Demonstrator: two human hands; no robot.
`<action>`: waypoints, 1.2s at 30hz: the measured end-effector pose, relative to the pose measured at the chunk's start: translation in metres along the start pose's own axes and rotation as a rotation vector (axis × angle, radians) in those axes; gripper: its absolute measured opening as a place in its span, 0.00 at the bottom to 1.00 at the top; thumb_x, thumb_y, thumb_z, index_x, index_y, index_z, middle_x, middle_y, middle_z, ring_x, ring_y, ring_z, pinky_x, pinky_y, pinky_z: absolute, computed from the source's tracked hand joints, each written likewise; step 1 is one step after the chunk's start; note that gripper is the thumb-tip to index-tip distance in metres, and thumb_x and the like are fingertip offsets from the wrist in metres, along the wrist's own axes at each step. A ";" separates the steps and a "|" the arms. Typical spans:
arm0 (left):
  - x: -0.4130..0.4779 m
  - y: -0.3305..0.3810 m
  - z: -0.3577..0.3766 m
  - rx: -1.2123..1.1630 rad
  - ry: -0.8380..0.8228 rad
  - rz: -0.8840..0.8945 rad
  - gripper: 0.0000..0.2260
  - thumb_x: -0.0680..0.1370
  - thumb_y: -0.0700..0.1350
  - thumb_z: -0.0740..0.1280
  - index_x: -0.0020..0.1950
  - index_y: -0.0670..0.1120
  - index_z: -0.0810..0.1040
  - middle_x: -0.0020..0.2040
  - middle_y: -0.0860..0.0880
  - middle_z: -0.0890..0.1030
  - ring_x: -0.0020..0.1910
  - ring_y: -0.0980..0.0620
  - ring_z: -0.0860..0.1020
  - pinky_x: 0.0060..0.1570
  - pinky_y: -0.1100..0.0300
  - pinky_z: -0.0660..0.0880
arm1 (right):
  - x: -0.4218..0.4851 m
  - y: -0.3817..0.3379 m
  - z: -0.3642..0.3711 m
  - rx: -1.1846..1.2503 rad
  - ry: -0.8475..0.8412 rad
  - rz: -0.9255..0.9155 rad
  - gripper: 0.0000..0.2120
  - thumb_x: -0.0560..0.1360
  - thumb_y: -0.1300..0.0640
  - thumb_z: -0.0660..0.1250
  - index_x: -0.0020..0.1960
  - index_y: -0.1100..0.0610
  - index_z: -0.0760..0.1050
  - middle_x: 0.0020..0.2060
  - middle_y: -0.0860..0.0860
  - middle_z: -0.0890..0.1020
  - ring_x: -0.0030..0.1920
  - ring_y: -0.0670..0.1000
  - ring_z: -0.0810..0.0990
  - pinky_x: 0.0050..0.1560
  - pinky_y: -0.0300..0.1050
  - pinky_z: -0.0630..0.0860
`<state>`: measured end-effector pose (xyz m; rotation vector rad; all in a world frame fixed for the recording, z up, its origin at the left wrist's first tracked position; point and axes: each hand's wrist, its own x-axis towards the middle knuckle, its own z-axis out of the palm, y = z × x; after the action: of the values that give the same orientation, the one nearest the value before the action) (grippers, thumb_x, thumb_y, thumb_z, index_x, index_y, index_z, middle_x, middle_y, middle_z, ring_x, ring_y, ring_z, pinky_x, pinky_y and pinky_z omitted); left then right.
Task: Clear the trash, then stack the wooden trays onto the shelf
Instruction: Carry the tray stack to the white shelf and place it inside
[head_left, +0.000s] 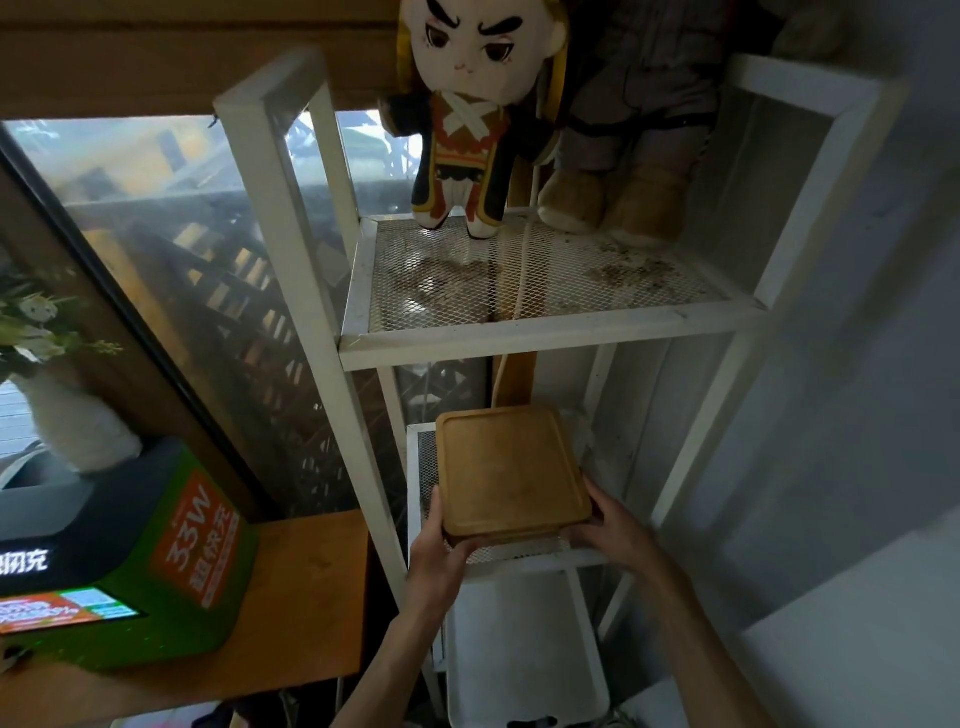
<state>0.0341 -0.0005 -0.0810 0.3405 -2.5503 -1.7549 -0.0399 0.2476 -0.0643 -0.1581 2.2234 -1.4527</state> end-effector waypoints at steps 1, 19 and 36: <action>0.000 -0.001 0.001 0.001 -0.002 0.010 0.44 0.74 0.45 0.73 0.78 0.57 0.46 0.65 0.60 0.70 0.62 0.62 0.73 0.59 0.70 0.73 | 0.000 0.000 -0.001 -0.005 0.007 0.005 0.56 0.60 0.39 0.78 0.79 0.42 0.51 0.73 0.50 0.70 0.72 0.51 0.68 0.74 0.57 0.64; 0.036 0.031 -0.005 -0.411 0.099 -0.215 0.28 0.82 0.55 0.57 0.79 0.47 0.55 0.78 0.44 0.61 0.74 0.43 0.64 0.73 0.48 0.63 | 0.030 -0.036 -0.002 0.308 0.160 0.037 0.29 0.74 0.31 0.55 0.69 0.44 0.67 0.70 0.53 0.72 0.58 0.44 0.77 0.57 0.46 0.75; 0.025 0.031 0.012 -0.436 0.020 -0.164 0.29 0.82 0.52 0.59 0.80 0.55 0.49 0.76 0.46 0.61 0.69 0.41 0.70 0.64 0.41 0.73 | 0.029 -0.024 0.005 0.490 0.117 0.053 0.21 0.81 0.45 0.58 0.73 0.43 0.64 0.63 0.45 0.77 0.59 0.44 0.78 0.57 0.44 0.77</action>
<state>0.0029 0.0166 -0.0597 0.5524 -2.0936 -2.2789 -0.0667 0.2230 -0.0534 0.1491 1.8682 -1.9650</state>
